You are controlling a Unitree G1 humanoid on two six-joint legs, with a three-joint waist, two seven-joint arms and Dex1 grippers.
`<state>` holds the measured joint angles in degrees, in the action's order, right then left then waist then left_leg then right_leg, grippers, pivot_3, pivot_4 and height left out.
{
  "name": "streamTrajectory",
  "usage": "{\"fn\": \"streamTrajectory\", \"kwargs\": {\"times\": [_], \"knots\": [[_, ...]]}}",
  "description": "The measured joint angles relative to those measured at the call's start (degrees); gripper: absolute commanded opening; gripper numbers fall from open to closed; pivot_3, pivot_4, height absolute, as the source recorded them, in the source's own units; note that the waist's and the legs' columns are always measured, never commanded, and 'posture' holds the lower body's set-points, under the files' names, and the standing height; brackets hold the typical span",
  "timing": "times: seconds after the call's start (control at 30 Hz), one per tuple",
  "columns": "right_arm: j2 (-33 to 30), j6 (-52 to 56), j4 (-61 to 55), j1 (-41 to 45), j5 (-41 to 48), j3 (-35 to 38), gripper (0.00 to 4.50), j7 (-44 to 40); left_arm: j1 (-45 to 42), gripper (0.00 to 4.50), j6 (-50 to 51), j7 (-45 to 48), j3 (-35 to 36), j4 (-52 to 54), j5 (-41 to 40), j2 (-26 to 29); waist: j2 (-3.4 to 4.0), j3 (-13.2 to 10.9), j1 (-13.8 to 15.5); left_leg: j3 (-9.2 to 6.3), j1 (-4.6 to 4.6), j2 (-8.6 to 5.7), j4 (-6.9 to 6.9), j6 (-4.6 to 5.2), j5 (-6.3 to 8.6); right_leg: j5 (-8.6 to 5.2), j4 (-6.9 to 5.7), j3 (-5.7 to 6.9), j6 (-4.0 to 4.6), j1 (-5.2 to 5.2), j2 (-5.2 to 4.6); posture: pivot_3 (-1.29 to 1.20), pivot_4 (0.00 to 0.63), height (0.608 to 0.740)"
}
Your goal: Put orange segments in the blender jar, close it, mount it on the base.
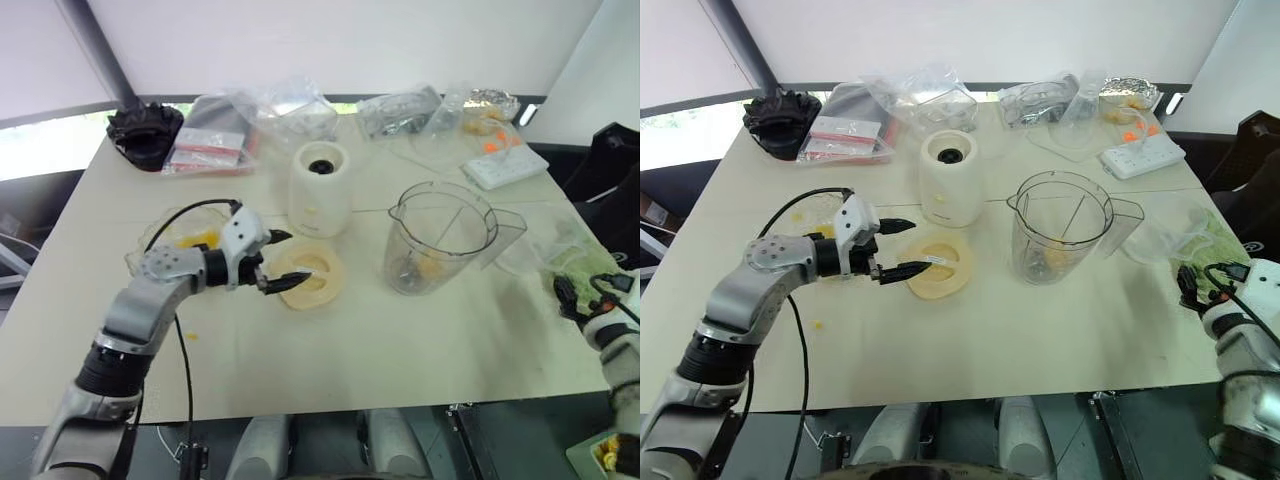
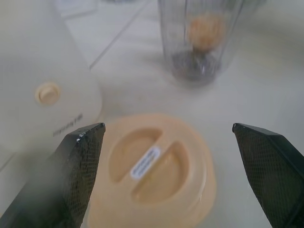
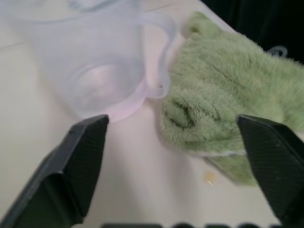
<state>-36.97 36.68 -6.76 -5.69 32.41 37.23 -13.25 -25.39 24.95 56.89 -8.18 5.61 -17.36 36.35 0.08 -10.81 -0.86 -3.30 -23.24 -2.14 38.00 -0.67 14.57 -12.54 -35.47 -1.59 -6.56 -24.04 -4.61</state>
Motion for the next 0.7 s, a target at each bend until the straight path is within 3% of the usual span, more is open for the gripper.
{"fn": "streamTrajectory", "kwargs": {"times": [0.1, 0.23, 0.37, 0.4, 0.47, 0.7], "knots": [[-5.8, 10.4, -10.9, -4.8, 7.6, 3.8, 4.44, -4.2, -4.9, 4.5, -7.9, 6.2, -3.9, -9.2, 4.3, 1.9, -0.02, 0.0, 0.2, 0.01, -0.02, 0.02, 0.0, 0.0, 0.0, -0.02, 0.06, 0.06, 0.02, 0.03, 0.02, 0.0, 0.15, 0.74], [-11.1, 20.3, -21.8, -10.5, 16.1, 9.5, 4.44, -9.6, -13.3, 4.5, -19.7, 13.4, -8.3, -26.0, 9.3, -0.1, -0.1, 0.0, 0.7, 0.0, -0.12, 0.02, 0.01, 0.0, 0.0, -0.01, 0.18, 0.13, 0.01, 0.04, -0.02, 0.0, 0.15, 0.74], [-13.8, 25.0, -29.1, -12.0, 22.0, 13.9, 4.5, -11.9, -21.9, 3.24, -29.2, 17.9, -10.9, -42.1, 13.3, -4.4, -0.38, -0.1, 1.5, 0.0, -0.17, 0.01, 0.04, 0.01, 0.0, 0.0, 0.29, 0.12, -0.02, 0.03, -0.06, 0.0, 0.15, 0.74], [-13.9, 26.5, -31.7, -12.0, 24.4, 15.0, 4.5, -11.6, -25.3, 2.49, -33.1, 19.2, -11.3, -48.6, 14.7, -6.6, -0.56, -0.1, 1.6, 0.0, -0.19, 0.02, 0.03, 0.02, 0.02, 0.01, 0.31, 0.14, -0.03, 0.03, -0.06, 0.0, 0.15, 0.74], [-14.0, 27.3, -33.3, -12.0, 26.1, 15.4, 4.5, -11.3, -27.2, 1.81, -35.5, 19.6, -11.5, -52.9, 16.0, -8.0, -0.58, -0.1, 1.6, -0.02, -0.21, 0.02, 0.03, 0.05, 0.03, 0.02, 0.32, 0.14, -0.05, 0.02, -0.07, 0.0, 0.15, 0.74], [-14.8, 29.3, -39.6, -12.2, 32.6, 16.4, 4.5, -7.7, -33.3, 1.81, -45.7, 18.5, -13.5, -69.7, 23.3, -14.1, -0.69, -0.2, 1.6, -0.04, -0.22, 0.02, 0.04, 0.07, 0.04, 0.12, 0.31, 0.14, -0.25, 0.02, -0.08, 0.0, 0.15, 0.74]]}}
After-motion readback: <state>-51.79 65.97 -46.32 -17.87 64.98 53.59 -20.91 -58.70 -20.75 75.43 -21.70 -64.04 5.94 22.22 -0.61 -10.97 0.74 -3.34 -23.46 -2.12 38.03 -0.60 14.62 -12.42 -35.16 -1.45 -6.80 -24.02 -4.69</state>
